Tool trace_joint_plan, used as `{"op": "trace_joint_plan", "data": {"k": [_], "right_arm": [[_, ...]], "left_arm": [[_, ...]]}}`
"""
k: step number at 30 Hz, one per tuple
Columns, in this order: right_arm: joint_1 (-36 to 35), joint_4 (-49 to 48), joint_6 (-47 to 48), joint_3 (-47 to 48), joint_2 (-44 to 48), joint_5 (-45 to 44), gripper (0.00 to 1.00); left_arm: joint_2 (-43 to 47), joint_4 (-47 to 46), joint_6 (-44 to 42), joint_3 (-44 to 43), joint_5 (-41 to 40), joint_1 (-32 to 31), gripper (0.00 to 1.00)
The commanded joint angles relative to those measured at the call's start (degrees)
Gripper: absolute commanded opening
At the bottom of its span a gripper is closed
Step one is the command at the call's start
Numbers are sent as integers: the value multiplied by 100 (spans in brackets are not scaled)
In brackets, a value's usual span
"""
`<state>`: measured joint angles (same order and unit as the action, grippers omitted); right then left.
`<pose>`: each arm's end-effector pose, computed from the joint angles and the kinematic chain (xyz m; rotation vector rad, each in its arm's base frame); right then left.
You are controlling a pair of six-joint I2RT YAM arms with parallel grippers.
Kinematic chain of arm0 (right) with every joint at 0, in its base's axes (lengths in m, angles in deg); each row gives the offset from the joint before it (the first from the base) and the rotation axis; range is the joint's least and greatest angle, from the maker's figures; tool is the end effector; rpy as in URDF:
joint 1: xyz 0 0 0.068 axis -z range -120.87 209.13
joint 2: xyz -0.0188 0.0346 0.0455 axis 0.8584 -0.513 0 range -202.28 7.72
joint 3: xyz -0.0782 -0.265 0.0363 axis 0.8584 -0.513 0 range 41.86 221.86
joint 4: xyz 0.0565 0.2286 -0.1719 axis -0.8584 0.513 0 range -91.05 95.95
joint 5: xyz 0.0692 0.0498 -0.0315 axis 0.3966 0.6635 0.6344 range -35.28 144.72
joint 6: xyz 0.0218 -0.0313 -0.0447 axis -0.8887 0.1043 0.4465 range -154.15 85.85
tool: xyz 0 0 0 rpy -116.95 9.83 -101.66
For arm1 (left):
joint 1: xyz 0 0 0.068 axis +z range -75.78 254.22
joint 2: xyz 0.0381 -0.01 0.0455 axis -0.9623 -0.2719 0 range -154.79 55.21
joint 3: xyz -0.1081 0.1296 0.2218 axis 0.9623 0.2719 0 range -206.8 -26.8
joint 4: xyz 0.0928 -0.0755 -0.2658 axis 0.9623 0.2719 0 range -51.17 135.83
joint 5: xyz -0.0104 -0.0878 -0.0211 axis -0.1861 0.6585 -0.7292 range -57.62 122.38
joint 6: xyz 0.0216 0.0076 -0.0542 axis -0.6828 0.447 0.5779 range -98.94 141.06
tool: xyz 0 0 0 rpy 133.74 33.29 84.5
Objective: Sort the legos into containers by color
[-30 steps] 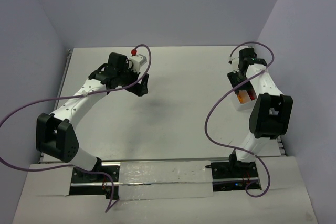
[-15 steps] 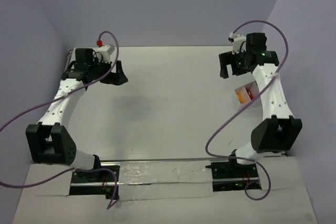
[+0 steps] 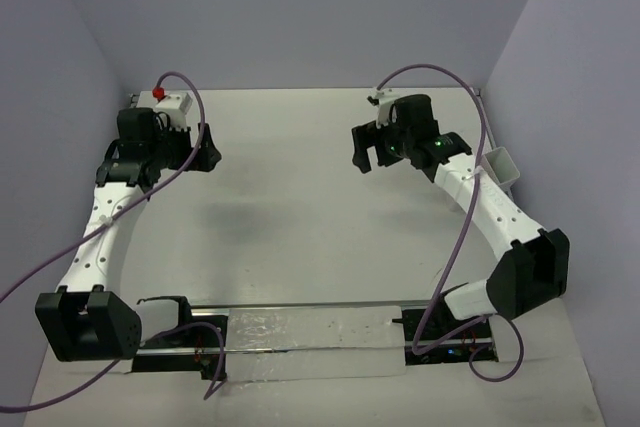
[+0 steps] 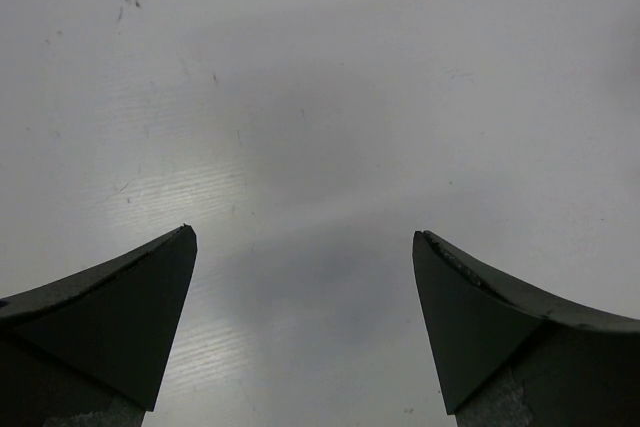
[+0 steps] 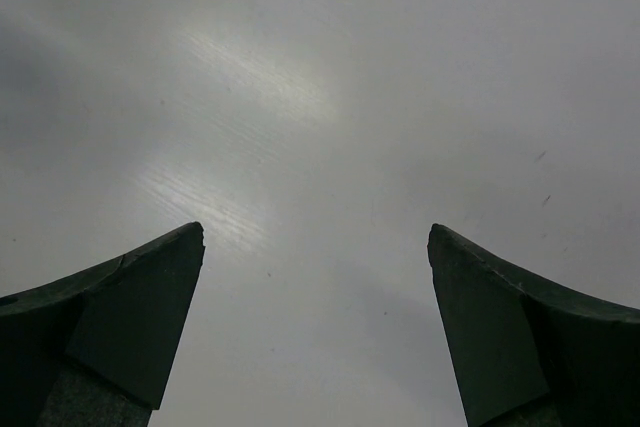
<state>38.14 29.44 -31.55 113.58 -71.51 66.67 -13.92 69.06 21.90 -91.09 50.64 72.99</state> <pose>0.3172 0.1312 0.3309 -0.5713 2.1744 0.4071 0.2980 -0.0197 0.3365 0.1880 2.1628 -0.3681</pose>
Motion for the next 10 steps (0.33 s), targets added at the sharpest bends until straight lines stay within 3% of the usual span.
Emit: {"op": "trace_joint_plan", "data": {"k": [1,10], "right_arm": [[-142,-603,-234,-207,294,-293,100],[-174,-594,-251,-302,491,-231,100]], "left_arm": [[252,-272,-23,241,-341,-8,99],[387,-328,-23,279,-209,-8,99]]}}
